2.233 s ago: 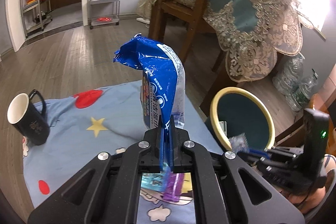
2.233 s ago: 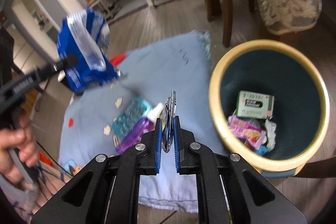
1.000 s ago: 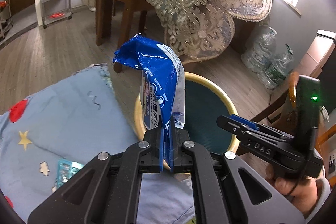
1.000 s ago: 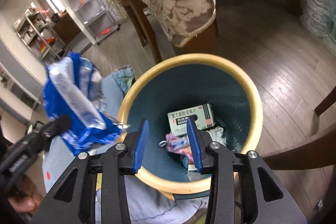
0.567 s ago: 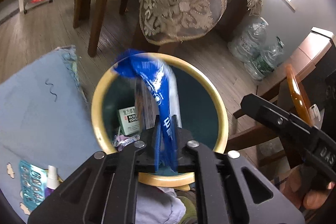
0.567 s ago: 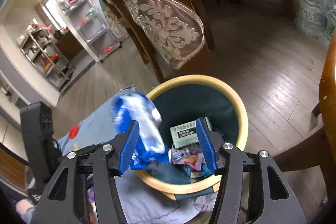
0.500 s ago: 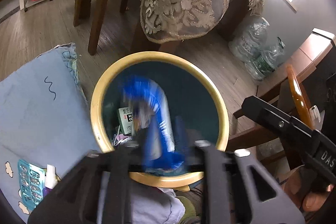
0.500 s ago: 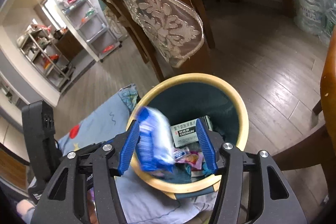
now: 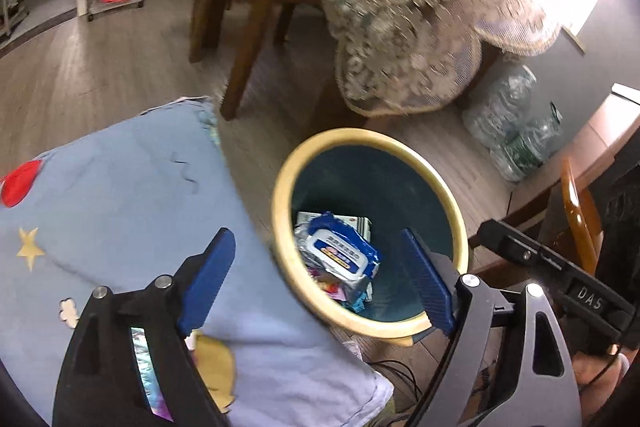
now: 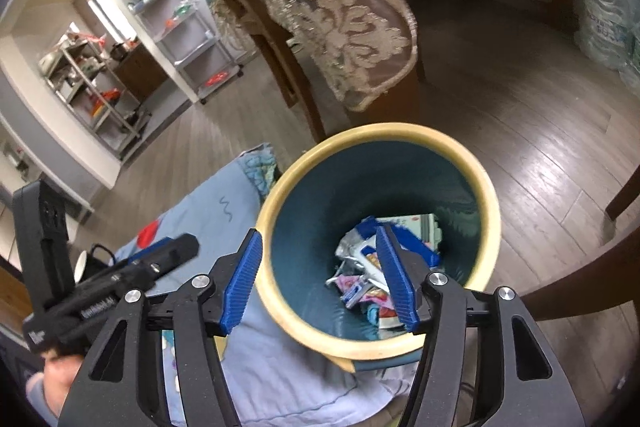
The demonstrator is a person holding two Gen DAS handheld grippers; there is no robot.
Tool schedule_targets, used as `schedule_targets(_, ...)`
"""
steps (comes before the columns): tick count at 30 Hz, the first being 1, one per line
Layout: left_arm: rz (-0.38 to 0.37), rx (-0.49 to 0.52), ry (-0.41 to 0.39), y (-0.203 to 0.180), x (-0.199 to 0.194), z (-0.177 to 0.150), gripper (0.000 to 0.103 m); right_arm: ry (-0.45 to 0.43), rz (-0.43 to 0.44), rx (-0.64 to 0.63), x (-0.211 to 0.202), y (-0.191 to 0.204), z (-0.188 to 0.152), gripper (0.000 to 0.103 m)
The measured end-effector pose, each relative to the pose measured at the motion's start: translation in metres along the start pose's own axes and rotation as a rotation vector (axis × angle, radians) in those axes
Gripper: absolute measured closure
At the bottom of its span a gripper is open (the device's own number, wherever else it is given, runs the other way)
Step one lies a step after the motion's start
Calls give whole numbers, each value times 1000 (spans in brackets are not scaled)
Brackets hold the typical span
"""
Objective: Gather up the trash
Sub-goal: 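Grasp the teal blister pack on the cushion with the left gripper and lift it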
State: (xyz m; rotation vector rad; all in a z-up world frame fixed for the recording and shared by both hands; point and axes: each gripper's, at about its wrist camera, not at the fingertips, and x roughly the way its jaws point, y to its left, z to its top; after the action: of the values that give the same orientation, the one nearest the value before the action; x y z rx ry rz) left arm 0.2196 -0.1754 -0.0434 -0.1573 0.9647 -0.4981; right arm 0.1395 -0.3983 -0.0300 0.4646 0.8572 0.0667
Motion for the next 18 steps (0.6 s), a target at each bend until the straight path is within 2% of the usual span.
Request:
schedule_targets(11, 88, -46, -19, 58, -39, -12, 20, 51, 29, -102, 15, 39, -18, 40)
schedule_targets(18, 153, -61, 6, 91, -53, -31, 19, 102, 58, -159, 28, 69, -31, 40)
